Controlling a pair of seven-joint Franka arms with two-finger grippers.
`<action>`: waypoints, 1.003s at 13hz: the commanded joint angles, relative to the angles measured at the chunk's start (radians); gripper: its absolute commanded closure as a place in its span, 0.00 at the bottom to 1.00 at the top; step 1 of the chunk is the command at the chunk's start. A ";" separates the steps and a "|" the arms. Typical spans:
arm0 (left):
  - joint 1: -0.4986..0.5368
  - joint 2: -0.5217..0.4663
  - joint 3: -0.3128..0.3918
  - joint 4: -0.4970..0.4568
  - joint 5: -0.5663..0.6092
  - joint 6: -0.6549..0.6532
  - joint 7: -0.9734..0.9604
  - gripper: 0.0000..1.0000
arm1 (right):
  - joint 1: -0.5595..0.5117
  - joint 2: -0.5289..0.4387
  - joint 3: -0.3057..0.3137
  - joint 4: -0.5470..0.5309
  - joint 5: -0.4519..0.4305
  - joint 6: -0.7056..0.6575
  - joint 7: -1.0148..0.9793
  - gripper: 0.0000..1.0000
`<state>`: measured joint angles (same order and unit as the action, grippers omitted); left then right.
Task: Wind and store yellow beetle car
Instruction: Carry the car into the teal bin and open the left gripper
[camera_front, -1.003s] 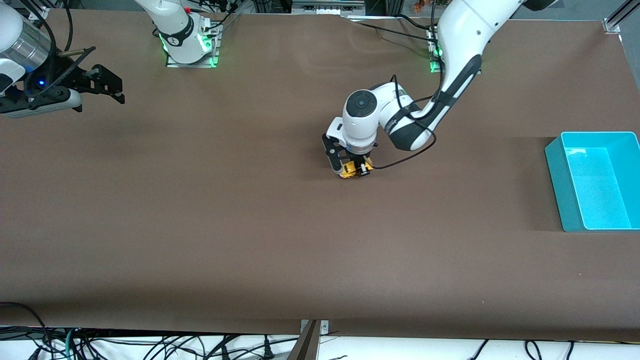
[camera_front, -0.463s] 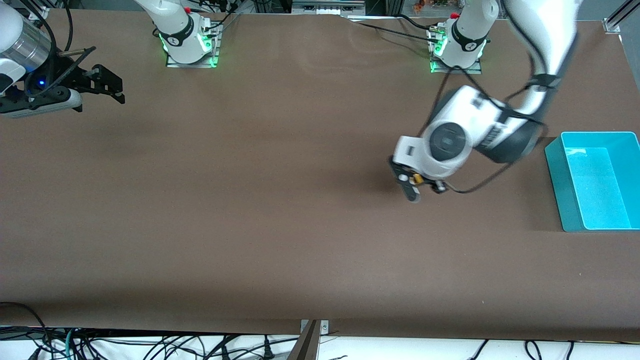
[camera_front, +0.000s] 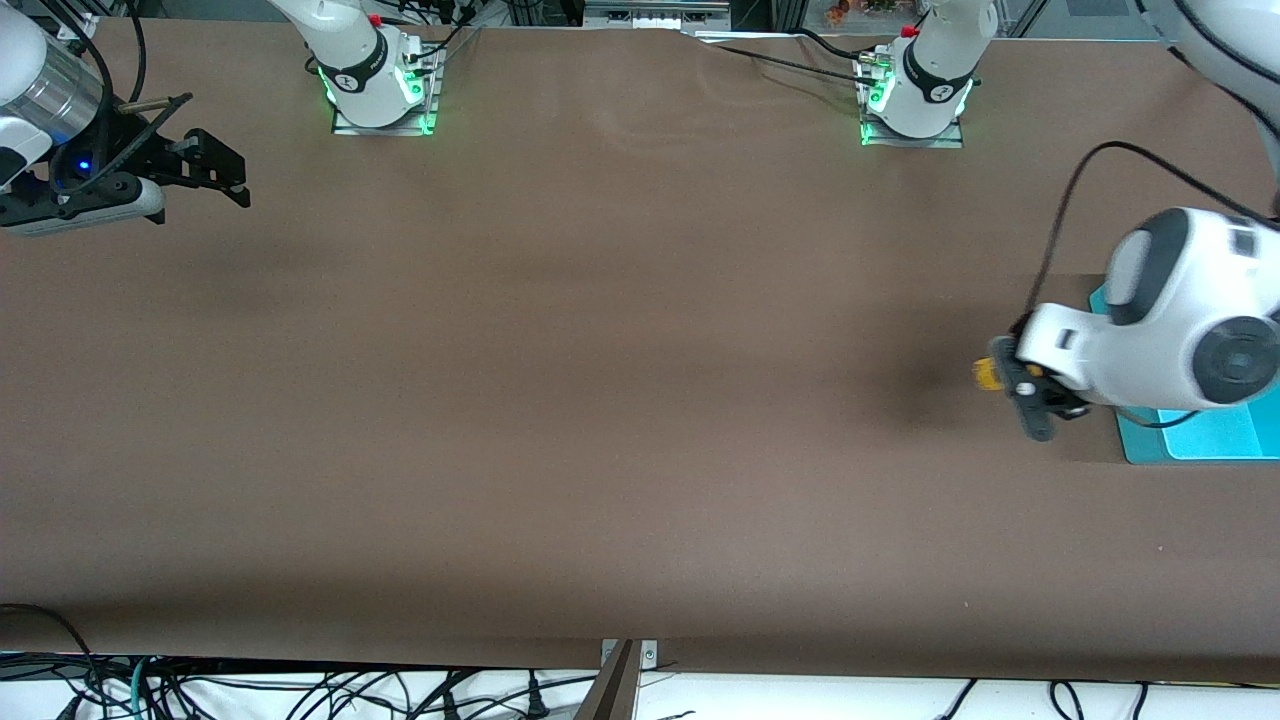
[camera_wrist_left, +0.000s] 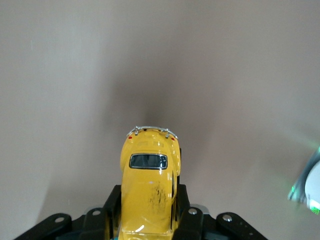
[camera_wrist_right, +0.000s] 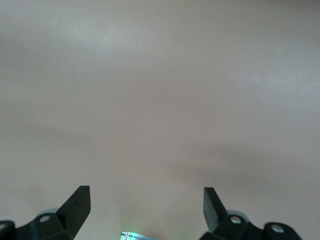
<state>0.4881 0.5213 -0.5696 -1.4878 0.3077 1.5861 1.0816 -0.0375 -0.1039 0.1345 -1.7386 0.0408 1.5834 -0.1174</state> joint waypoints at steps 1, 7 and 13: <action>0.119 0.006 -0.015 0.020 -0.010 -0.055 0.191 0.88 | 0.008 -0.011 -0.004 0.004 -0.012 -0.017 0.018 0.00; 0.358 0.069 -0.007 0.001 0.137 -0.002 0.498 0.89 | 0.008 -0.011 -0.004 0.004 -0.012 -0.017 0.018 0.00; 0.513 0.199 -0.006 -0.063 0.248 0.172 0.696 0.91 | 0.008 -0.011 -0.003 0.002 -0.012 -0.017 0.018 0.00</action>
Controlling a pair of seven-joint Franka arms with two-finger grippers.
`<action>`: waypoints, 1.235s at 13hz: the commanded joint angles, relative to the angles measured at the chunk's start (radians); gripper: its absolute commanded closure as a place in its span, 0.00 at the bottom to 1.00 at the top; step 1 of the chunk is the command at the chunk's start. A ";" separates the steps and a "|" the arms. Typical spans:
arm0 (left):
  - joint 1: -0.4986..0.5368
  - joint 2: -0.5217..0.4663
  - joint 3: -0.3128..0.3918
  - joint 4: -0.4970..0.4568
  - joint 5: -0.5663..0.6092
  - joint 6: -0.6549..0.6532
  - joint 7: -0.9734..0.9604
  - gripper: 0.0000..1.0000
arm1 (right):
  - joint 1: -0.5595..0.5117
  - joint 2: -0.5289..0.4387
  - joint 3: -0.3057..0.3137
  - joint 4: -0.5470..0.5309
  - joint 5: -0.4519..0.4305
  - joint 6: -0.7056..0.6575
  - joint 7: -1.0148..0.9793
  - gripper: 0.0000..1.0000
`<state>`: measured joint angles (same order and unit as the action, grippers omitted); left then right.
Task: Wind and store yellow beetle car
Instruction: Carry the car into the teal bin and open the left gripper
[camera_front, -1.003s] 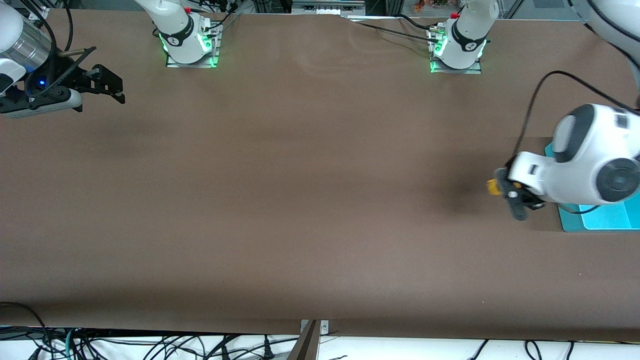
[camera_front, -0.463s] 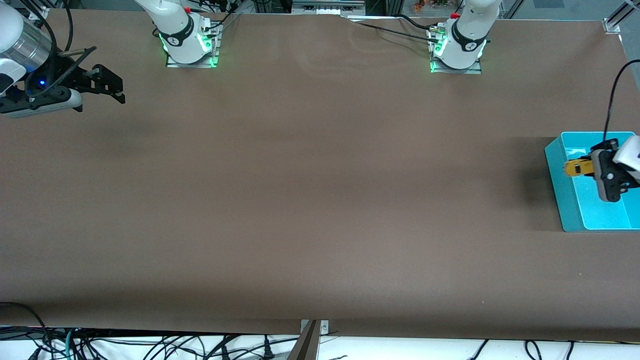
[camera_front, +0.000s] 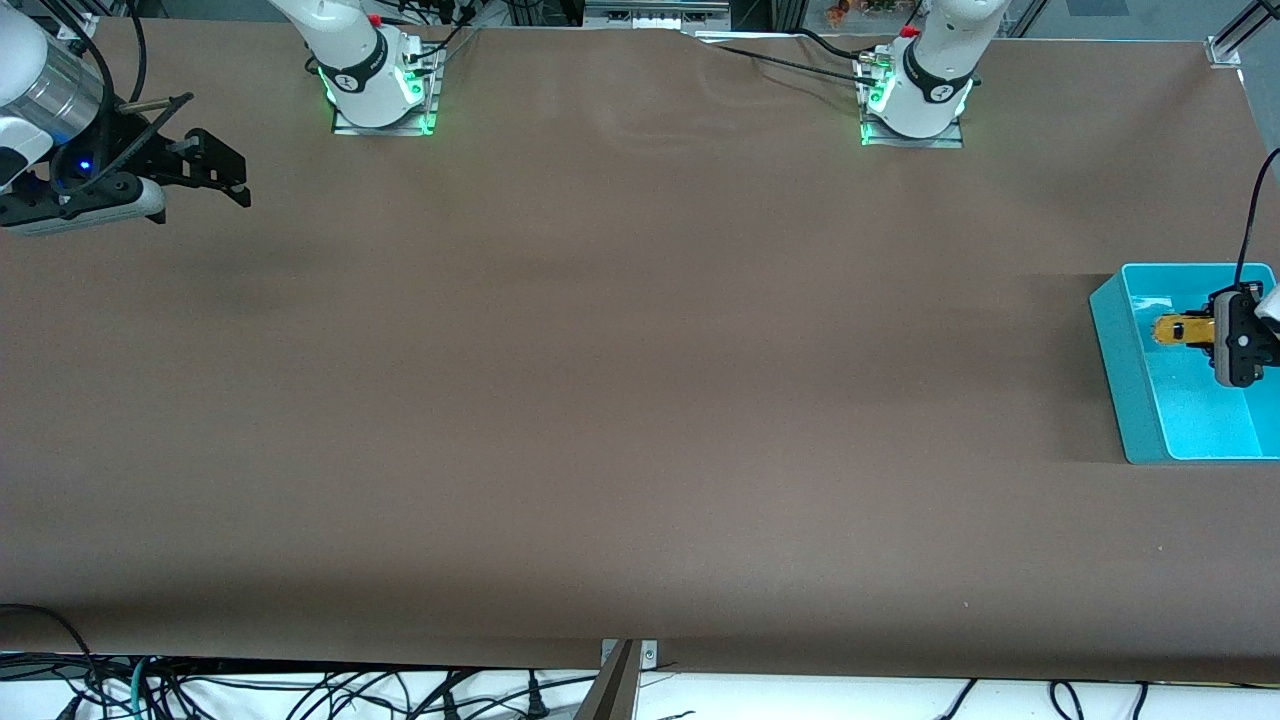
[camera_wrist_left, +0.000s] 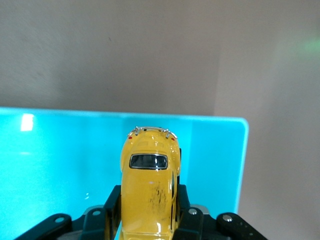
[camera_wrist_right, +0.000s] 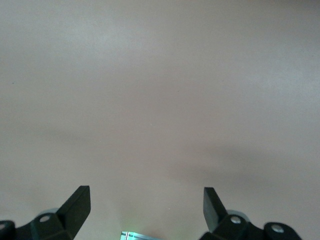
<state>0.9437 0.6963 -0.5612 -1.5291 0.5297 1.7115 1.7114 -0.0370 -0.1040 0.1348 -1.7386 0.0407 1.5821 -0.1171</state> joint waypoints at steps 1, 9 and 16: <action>0.069 0.040 -0.014 -0.022 0.029 0.053 0.085 0.91 | 0.008 -0.011 -0.003 0.002 -0.015 -0.016 0.019 0.00; 0.095 0.106 0.049 -0.026 0.012 0.122 0.226 0.01 | 0.008 -0.010 -0.003 0.001 -0.015 -0.014 0.020 0.00; 0.106 0.083 0.018 0.093 -0.062 -0.027 0.231 0.00 | 0.008 -0.010 -0.003 -0.001 -0.015 -0.014 0.020 0.00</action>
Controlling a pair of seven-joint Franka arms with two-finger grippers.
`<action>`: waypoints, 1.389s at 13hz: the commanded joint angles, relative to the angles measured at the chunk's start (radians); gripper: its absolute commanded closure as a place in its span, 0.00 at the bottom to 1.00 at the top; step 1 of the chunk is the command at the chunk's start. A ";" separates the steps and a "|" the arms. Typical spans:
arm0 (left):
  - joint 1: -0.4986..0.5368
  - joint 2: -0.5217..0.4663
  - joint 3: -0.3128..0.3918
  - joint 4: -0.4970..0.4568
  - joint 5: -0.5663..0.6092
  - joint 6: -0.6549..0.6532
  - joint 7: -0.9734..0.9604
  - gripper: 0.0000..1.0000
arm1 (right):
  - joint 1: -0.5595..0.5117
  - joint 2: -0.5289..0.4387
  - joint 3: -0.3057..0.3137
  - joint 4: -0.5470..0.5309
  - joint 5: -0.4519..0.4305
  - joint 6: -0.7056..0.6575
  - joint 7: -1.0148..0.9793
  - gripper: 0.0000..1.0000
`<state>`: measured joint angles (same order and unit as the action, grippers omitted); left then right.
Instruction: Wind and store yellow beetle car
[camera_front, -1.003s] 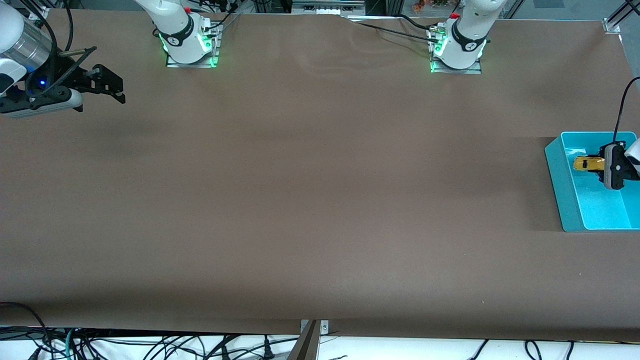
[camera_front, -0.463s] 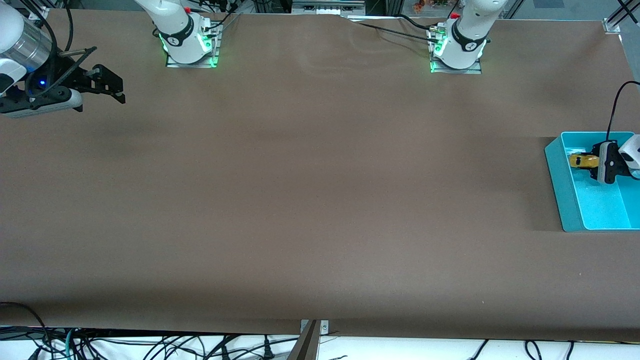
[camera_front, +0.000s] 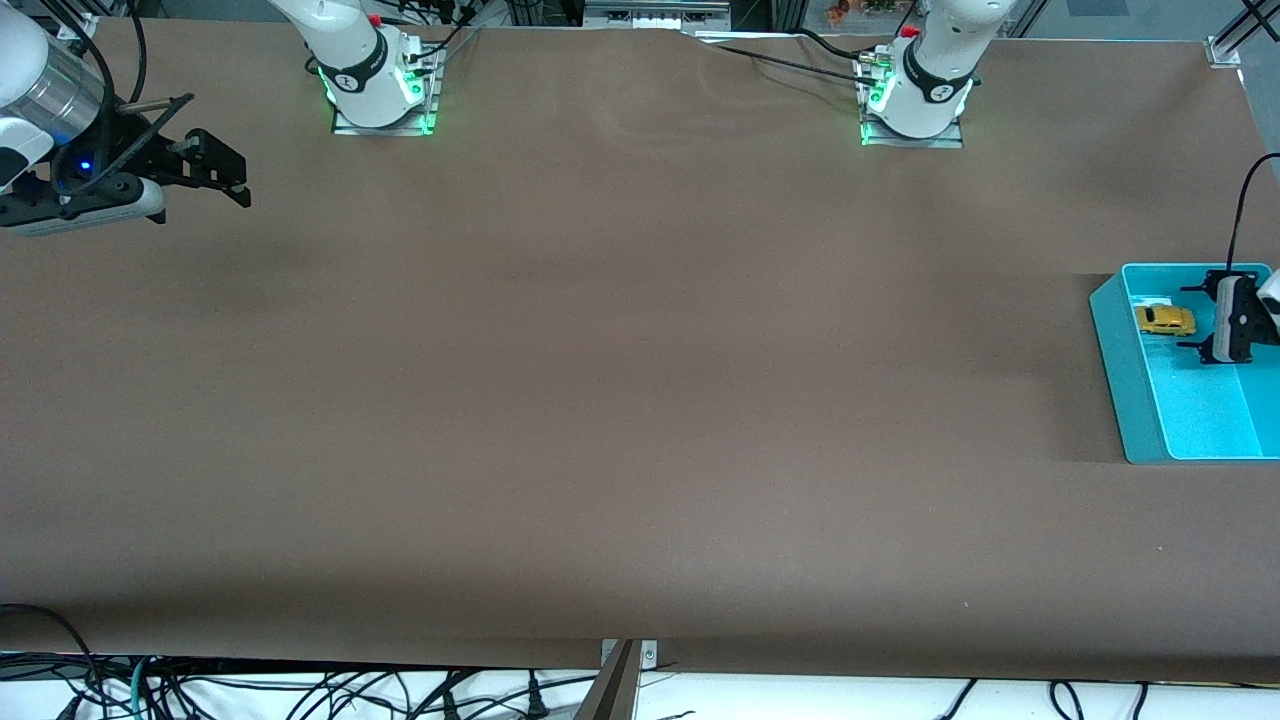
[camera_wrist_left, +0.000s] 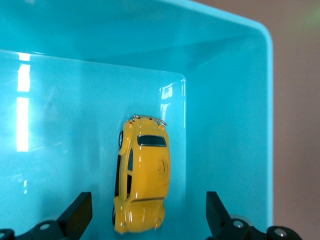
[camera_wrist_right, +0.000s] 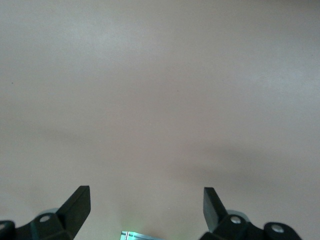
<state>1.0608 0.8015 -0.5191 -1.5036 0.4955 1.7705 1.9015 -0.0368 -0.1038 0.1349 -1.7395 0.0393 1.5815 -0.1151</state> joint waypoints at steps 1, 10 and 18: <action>-0.022 -0.022 -0.039 0.125 -0.026 -0.144 0.039 0.00 | 0.008 -0.010 -0.003 0.000 -0.013 -0.014 0.018 0.00; -0.266 -0.125 -0.058 0.342 -0.133 -0.463 -0.304 0.00 | 0.008 -0.011 -0.003 0.000 -0.013 -0.014 0.018 0.00; -0.494 -0.177 -0.050 0.339 -0.333 -0.549 -0.851 0.00 | 0.008 -0.014 0.003 0.003 -0.012 -0.015 0.018 0.00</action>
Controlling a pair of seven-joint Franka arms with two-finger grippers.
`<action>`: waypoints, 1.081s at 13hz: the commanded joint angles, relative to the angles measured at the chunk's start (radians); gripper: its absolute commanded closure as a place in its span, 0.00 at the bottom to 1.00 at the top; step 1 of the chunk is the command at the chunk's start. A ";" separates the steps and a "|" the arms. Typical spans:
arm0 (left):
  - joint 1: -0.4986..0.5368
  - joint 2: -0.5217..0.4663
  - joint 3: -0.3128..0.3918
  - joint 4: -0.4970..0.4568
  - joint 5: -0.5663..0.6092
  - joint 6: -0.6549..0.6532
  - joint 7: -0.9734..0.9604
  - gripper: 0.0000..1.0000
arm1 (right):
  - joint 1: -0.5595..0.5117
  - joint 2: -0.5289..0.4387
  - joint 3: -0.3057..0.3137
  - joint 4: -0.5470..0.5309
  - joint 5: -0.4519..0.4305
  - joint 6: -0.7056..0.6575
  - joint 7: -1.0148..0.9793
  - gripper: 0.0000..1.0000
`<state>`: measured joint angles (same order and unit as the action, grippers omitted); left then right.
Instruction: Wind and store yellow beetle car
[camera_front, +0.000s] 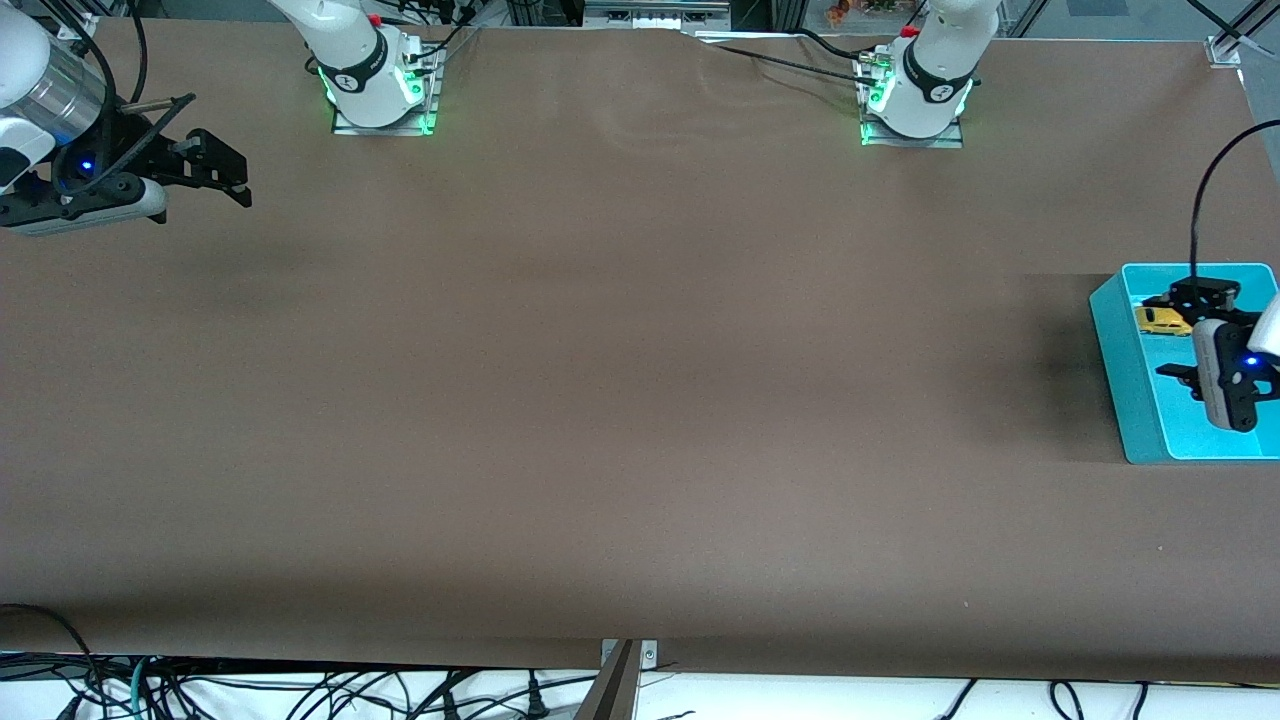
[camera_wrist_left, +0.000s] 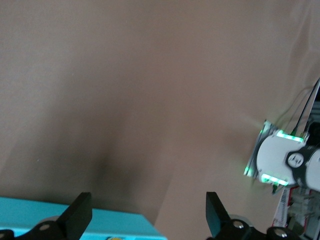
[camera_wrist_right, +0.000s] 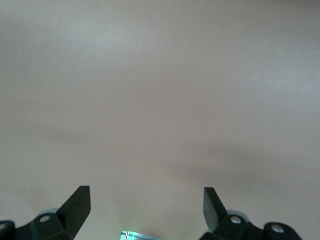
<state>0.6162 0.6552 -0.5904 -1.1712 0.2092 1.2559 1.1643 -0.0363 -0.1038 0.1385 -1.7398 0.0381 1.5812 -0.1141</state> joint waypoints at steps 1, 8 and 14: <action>-0.115 -0.089 0.033 -0.019 -0.069 -0.035 -0.192 0.00 | 0.007 -0.014 -0.002 0.003 -0.010 -0.015 0.017 0.00; -0.393 -0.343 0.344 -0.206 -0.240 0.127 -0.610 0.00 | 0.007 -0.014 0.000 0.006 -0.009 -0.013 0.011 0.00; -0.570 -0.606 0.517 -0.516 -0.238 0.445 -1.111 0.00 | 0.007 -0.014 0.000 0.008 -0.003 -0.004 0.007 0.00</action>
<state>0.0653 0.1658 -0.1000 -1.5534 -0.0158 1.6162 0.2021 -0.0350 -0.1044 0.1395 -1.7379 0.0381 1.5834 -0.1141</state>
